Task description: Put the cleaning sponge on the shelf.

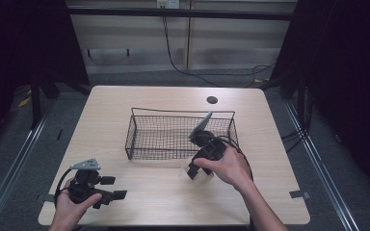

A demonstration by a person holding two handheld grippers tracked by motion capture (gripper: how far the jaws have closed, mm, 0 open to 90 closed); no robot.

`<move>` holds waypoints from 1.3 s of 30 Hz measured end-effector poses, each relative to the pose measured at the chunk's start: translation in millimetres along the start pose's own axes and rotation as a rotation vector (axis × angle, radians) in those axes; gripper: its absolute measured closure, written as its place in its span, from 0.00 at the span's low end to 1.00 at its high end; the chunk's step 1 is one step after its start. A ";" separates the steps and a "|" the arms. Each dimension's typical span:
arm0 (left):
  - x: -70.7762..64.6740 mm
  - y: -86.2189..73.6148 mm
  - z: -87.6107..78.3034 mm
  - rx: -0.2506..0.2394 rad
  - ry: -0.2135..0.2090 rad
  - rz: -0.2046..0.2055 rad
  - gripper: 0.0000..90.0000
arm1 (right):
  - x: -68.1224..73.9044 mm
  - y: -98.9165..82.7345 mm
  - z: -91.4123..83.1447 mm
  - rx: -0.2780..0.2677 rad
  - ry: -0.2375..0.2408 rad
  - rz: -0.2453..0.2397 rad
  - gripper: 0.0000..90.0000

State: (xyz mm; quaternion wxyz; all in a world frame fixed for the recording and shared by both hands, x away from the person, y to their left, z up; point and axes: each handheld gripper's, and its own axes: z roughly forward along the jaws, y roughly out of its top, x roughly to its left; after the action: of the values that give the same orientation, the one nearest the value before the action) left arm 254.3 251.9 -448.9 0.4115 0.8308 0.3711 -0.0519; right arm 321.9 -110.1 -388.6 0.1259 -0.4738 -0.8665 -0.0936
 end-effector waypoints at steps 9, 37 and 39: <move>-0.6 0.0 0.1 -0.002 0.006 0.001 0.22 | 1.5 5.9 -18.7 0.006 0.003 -0.018 0.30; -0.6 -0.1 0.6 -0.003 0.008 0.001 0.24 | -19.5 41.0 -60.1 0.003 0.020 -0.012 0.30; -1.2 0.1 0.2 0.000 0.007 0.005 0.24 | -21.5 43.0 -61.6 0.008 0.017 -0.007 0.30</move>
State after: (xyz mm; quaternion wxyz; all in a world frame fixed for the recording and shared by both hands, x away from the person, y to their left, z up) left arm 253.6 251.0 -448.4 0.4104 0.8318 0.3707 -0.0478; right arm 377.4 -121.7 -334.8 0.1349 -0.4697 -0.8673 -0.0945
